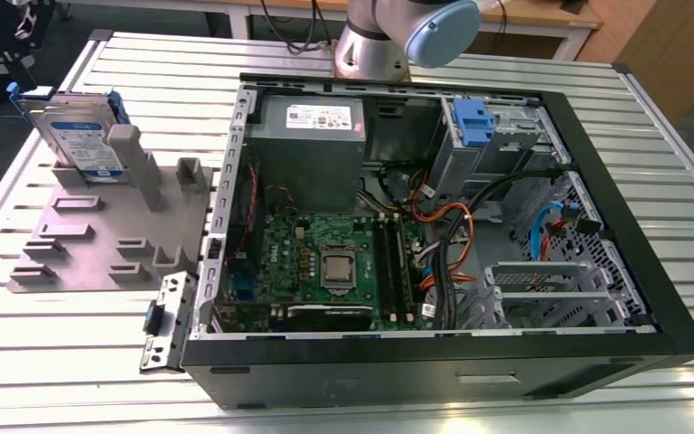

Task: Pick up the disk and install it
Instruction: 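Pick up the disk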

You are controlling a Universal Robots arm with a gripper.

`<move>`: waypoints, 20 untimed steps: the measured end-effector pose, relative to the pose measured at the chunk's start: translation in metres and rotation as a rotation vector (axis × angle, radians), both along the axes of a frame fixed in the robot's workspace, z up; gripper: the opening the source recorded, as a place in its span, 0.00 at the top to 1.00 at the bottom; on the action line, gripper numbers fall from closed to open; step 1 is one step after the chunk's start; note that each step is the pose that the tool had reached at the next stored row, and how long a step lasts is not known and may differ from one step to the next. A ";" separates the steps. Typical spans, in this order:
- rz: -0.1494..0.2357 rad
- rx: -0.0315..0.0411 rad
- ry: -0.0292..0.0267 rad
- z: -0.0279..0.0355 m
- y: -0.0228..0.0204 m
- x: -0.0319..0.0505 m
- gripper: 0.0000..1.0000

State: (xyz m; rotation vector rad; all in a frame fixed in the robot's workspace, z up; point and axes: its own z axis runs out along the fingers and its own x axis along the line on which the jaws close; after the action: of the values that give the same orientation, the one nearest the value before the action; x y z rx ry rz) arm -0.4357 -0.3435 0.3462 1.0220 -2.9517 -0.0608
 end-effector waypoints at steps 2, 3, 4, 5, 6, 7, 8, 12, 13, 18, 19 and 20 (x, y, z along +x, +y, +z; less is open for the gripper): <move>0.000 0.0000 0.0000 0.0000 0.0000 0.0000 0.89; 0.000 0.0000 0.0000 0.0000 0.0000 0.0000 0.89; 0.002 0.0000 0.0000 0.0000 0.0000 0.0000 0.89; 0.004 0.0000 0.0000 0.0000 0.0000 0.0000 0.89; 0.005 0.0000 0.0000 0.0000 0.0000 0.0000 0.89; 0.007 0.0000 0.0000 0.0000 0.0000 0.0000 0.89; 0.008 0.0000 0.0000 0.0000 0.0000 0.0000 0.89; 0.017 0.0000 0.0000 0.0000 0.0000 0.0000 0.89; 0.018 0.0000 -0.0001 0.0000 0.0000 0.0000 0.89; 0.020 0.0000 0.0000 0.0000 0.0000 0.0000 0.89; 0.020 0.0000 0.0000 0.0000 0.0000 0.0000 0.89; 0.021 0.0000 0.0000 0.0000 0.0000 0.0000 0.89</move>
State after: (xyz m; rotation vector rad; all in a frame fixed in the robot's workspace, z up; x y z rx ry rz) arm -0.4357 -0.3435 0.3462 1.0530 -2.9403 -0.0605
